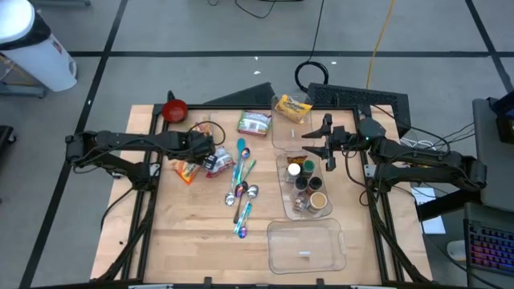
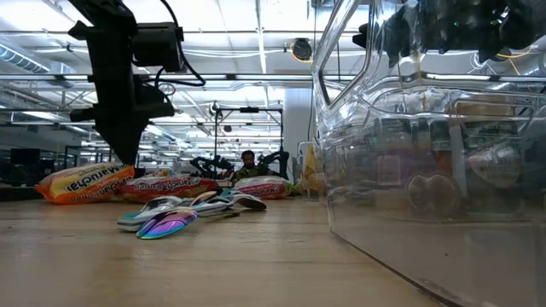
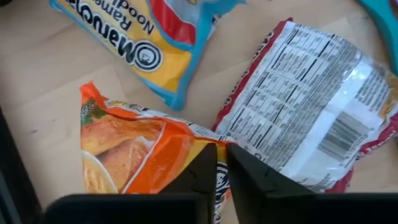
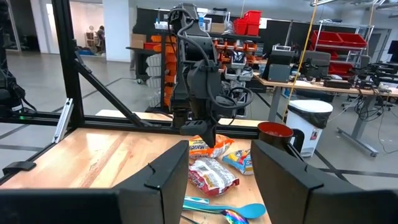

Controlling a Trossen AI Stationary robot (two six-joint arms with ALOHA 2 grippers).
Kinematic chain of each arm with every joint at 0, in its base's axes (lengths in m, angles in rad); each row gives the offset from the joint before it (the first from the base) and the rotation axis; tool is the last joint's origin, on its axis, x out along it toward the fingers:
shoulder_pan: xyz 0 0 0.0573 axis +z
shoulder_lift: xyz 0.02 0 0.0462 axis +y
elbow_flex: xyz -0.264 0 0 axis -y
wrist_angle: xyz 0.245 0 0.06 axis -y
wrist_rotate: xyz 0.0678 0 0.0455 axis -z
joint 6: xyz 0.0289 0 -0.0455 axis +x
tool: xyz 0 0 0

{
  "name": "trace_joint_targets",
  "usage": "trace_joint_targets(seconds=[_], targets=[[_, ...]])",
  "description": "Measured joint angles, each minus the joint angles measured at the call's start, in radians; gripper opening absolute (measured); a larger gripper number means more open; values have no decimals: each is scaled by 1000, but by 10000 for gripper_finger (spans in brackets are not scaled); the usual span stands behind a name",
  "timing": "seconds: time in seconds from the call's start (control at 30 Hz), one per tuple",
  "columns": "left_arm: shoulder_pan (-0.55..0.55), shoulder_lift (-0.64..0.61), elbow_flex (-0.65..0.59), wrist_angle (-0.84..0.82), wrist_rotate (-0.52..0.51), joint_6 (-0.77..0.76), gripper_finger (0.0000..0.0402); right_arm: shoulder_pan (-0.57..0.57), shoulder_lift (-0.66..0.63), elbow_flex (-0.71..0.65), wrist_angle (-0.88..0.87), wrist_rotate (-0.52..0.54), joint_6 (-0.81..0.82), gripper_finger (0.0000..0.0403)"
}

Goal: Pick & Place Food Item
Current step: Put the orange noodle pack into the top transparent bin

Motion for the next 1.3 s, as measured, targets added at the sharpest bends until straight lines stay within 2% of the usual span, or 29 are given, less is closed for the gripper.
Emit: trace_joint_targets(seconds=[0.13, 0.23, 0.33, 0.63, 0.77, 1.1, 1.3], targets=[[0, 0, 0, -2, -6, 2, 21, 0, 0, 0, -4, 0, 0, 164], [-8, 19, 0, 13, -13, 35, 29, 0, 0, 0, -6, 0, 0, 164], [-18, 40, 0, 12, -18, 36, 58, 0, 0, 0, -6, 0, 0, 164], [0, 58, 0, 7, -40, 0, 177, 0, 0, 0, -6, 0, 0, 164], [1, 61, 0, 6, -24, 36, 201, 0, 0, 0, -6, 0, 0, 164], [0, 87, -51, 13, -50, 141, 189, 0, 0, 0, -6, 0, 0, 164], [0, 91, -61, 7, -47, 156, 134, 0, 0, 0, -6, 0, 0, 164]])
